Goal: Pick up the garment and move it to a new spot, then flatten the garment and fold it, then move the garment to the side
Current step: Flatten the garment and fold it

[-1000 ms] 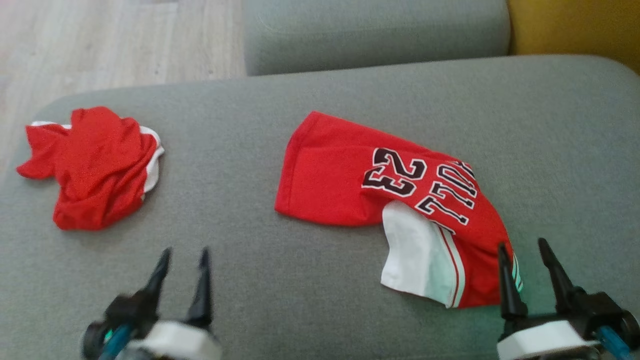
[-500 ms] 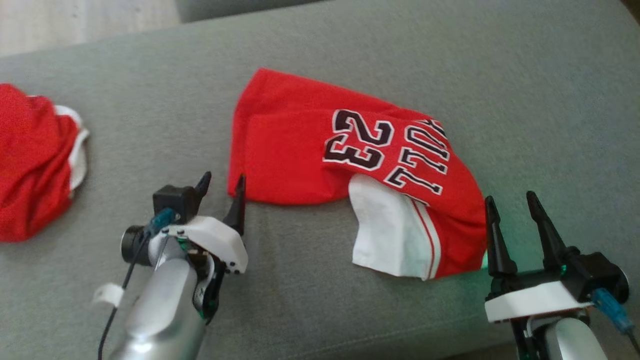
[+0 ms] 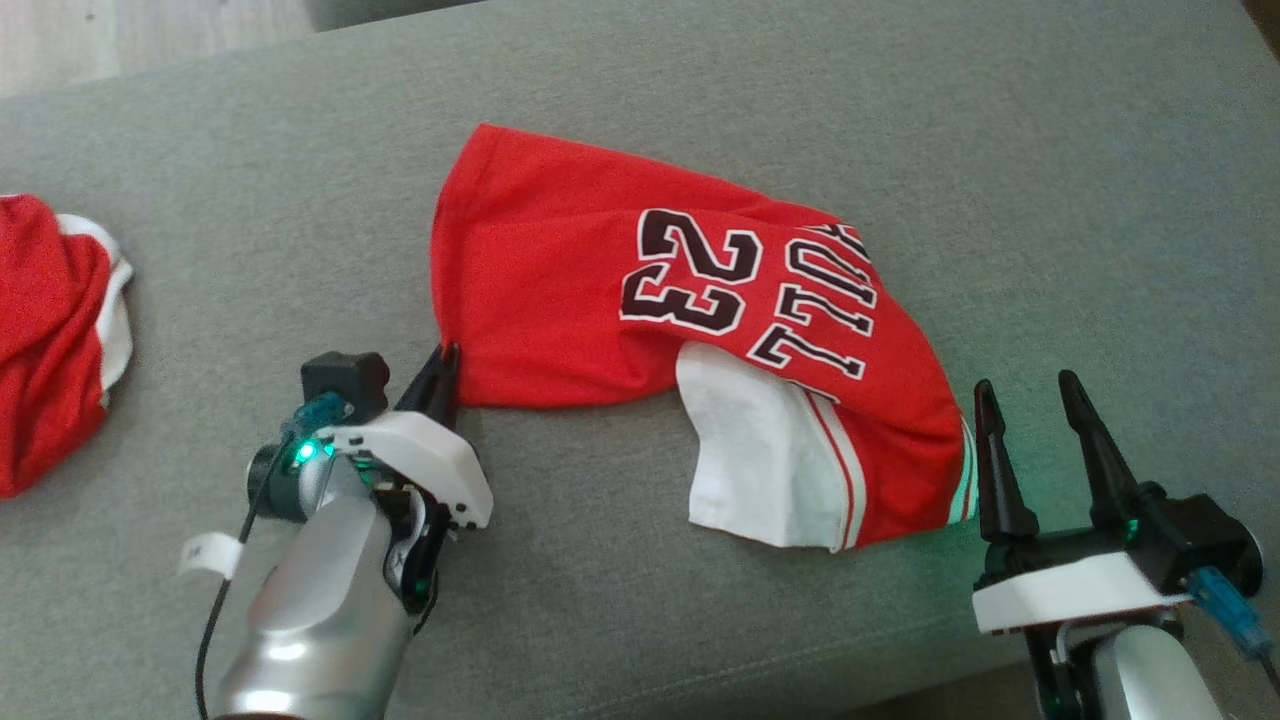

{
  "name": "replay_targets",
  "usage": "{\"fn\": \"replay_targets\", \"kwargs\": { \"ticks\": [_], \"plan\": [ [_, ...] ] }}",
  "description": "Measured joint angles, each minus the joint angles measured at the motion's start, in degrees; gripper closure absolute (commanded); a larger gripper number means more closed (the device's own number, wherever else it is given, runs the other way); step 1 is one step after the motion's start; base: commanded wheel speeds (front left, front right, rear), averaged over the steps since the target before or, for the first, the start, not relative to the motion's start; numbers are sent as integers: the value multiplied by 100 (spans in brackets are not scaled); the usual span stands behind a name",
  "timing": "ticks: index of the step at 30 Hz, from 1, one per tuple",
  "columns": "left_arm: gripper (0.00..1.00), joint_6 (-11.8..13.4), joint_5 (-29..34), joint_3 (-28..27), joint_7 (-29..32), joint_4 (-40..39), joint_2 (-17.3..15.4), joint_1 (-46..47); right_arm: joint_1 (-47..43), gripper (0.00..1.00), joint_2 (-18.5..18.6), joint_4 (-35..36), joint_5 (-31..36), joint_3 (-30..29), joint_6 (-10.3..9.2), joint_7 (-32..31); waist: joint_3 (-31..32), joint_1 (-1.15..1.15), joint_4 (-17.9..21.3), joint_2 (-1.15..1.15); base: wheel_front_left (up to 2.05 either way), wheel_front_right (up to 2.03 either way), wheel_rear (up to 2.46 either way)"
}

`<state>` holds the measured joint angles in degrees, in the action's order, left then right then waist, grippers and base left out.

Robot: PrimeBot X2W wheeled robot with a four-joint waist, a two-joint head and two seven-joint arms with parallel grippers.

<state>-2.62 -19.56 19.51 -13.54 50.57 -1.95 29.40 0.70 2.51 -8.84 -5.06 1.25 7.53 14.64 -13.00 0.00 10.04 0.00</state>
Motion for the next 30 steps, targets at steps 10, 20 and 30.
{"fn": "replay_targets", "kwargs": {
  "ticks": [10, 20, 30],
  "plan": [
    [100, -147, -1171, 60, -64, -1579, 1, -786, -79, 0, 0, -3, 1, -148, 0, 0, 273, 0, -435, 0, 0, 0, 0],
    [100, 528, -1571, 368, 1198, -5331, -398, -3529, -441, 0, -1, -9, 25, -160, 0, 0, 678, 0, -1406, 0, 0, 0, 0],
    [100, 690, -1680, 481, 1693, -5753, -477, -3577, -425, 0, -2, -27, 53, 11, 0, 0, 778, 0, -1461, 0, 0, 0, 0]
  ]
}}
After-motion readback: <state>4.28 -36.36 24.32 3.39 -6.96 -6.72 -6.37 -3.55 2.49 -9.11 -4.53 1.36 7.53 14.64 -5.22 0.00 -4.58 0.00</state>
